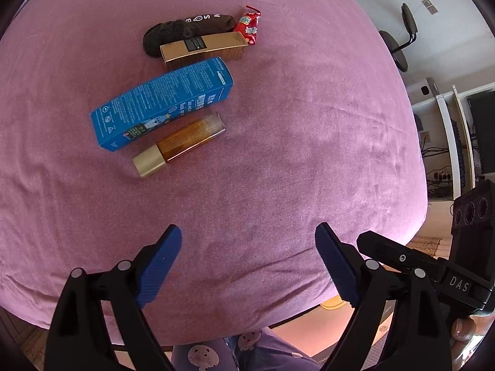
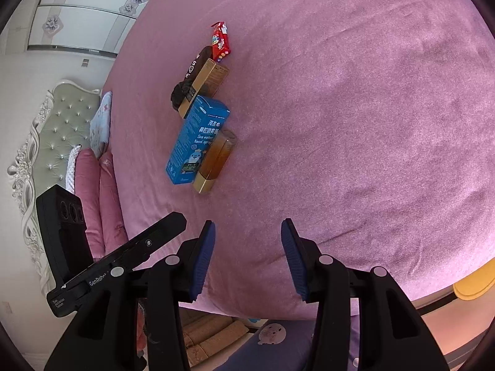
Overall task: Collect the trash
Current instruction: 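Move both grippers back over the bed toward the blue box and bottle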
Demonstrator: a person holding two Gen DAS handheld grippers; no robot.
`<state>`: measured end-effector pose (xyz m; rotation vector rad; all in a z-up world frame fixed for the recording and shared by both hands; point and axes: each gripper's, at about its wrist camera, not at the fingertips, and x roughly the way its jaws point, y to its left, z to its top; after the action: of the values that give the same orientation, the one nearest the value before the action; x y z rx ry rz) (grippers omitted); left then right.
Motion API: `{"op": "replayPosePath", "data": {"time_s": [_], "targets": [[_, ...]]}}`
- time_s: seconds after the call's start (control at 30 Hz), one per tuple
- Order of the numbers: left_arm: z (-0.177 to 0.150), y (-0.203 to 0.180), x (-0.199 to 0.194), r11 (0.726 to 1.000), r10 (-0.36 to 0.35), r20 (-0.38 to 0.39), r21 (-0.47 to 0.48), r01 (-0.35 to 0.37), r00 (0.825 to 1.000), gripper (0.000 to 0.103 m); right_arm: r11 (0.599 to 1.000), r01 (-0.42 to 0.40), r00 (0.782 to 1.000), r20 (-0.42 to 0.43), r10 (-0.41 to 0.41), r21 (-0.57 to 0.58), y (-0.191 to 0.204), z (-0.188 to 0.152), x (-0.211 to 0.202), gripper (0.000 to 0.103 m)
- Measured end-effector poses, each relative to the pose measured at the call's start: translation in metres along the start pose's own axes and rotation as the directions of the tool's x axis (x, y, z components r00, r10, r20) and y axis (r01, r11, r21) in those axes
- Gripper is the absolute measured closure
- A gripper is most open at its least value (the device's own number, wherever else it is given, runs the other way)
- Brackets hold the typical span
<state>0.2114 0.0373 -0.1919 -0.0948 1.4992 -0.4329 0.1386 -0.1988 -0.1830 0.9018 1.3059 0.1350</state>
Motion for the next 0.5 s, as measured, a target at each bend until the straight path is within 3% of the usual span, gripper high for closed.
{"op": "replayPosePath", "data": {"time_s": [0.3,0.5], "targets": [[0.014,0.031,-0.01,1.0,0.021,0.012,0.001,-0.021,1.0,0.015,1.0,0.014,1.0,-0.013,-0.014,0.006,0.02,0.003,0.026,0.058],[0.043,0.061,-0.01,0.997,0.035,-0.015,0.071,-0.034,0.999,0.015,0.998,0.016,1.0,0.012,-0.016,0.059,0.042,0.004,0.052,0.058]]}}
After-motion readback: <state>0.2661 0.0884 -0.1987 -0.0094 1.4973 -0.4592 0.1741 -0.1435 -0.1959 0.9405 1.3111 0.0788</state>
